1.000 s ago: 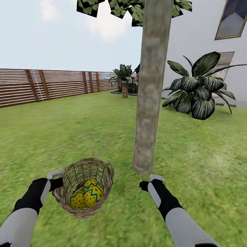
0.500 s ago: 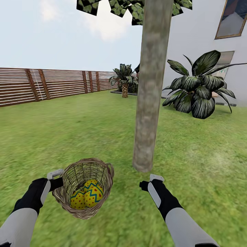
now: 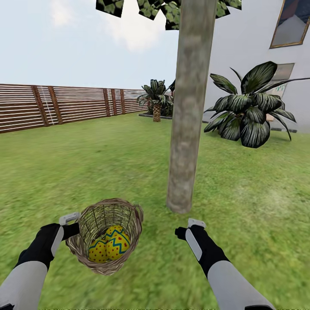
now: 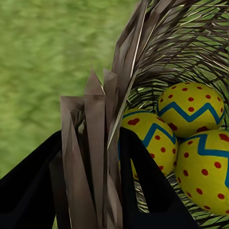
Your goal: Take the three Easter eggs out of the wicker basket on the lawn in the garden, then place them on the lawn next to a single tree (choose any tree) so that all three eggs are next to the same tree and none are left in the basket.
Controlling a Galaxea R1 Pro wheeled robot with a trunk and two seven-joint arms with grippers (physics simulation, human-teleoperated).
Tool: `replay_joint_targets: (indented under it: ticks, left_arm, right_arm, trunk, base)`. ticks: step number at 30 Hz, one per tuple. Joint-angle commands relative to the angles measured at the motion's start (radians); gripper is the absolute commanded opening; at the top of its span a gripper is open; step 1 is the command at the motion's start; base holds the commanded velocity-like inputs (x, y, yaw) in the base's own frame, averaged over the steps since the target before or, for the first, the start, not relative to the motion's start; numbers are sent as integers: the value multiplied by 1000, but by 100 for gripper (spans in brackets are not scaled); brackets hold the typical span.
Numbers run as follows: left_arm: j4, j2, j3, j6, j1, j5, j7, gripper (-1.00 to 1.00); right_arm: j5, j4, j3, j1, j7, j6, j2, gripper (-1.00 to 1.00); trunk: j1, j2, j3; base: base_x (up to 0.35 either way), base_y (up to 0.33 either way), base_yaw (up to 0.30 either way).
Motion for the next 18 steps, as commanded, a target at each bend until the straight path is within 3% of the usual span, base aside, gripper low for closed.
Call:
replay_joint_targets:
  ticks: [1, 18]
  left_arm:
    - [-2, -1, 3, 6, -1, 2, -2, -100]
    - [-2, 0, 3, 11, -1, 5, -2, -100]
  right_arm:
    - [-9, -2, -1, 0, -7, 2, 0, 100]
    - [-10, -2, -1, 0, -7, 2, 0, 100]
  trunk:
    - [4, -8, -4]
    - [69, -127, -57]
  base:
    - [0, 0, 0]
    - [0, 0, 0]
